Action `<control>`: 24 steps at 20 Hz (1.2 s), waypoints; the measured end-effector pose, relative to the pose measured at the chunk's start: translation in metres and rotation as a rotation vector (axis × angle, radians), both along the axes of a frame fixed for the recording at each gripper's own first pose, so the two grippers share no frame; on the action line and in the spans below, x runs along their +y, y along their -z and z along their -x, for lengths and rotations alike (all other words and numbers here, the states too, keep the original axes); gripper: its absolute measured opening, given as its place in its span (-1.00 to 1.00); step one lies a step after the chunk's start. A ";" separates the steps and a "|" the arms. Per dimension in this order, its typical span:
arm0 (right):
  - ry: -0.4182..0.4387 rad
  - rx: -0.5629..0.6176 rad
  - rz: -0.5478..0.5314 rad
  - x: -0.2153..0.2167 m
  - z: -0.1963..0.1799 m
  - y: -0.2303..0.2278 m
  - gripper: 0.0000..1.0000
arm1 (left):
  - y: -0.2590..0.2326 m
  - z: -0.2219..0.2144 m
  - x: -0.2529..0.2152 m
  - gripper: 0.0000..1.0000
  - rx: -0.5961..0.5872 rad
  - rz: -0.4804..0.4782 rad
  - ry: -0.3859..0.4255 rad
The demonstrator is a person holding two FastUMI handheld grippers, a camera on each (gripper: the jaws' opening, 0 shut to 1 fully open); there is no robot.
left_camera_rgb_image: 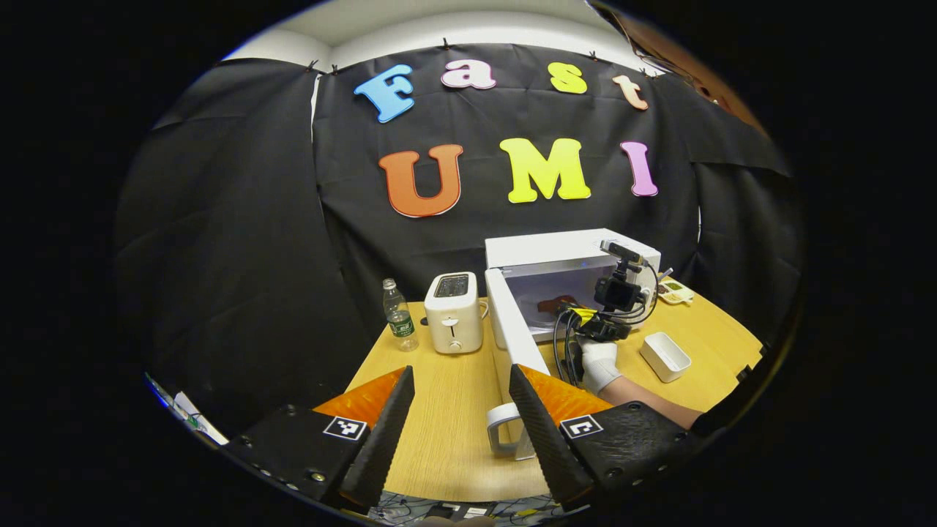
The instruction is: Open the microwave oven with the left hand, put the food in, and close the microwave oven.
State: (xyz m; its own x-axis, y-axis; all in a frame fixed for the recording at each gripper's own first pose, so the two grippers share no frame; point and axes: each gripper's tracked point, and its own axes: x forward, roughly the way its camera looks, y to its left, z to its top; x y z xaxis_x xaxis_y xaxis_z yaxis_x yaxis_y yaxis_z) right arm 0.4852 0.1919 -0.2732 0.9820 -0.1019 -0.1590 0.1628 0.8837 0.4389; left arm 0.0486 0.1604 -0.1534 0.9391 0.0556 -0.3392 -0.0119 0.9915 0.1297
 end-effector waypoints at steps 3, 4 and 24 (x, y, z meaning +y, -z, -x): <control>-0.022 0.020 0.042 0.005 -0.001 0.001 0.40 | 0.009 -0.001 -0.003 0.60 0.017 0.022 0.000; -0.020 0.023 0.054 0.005 0.000 0.001 0.48 | 0.011 -0.001 -0.002 0.61 0.020 0.022 -0.003; -0.165 -0.016 0.364 -0.054 0.182 -0.151 0.80 | -0.050 -0.002 0.011 0.67 -0.161 0.021 -0.015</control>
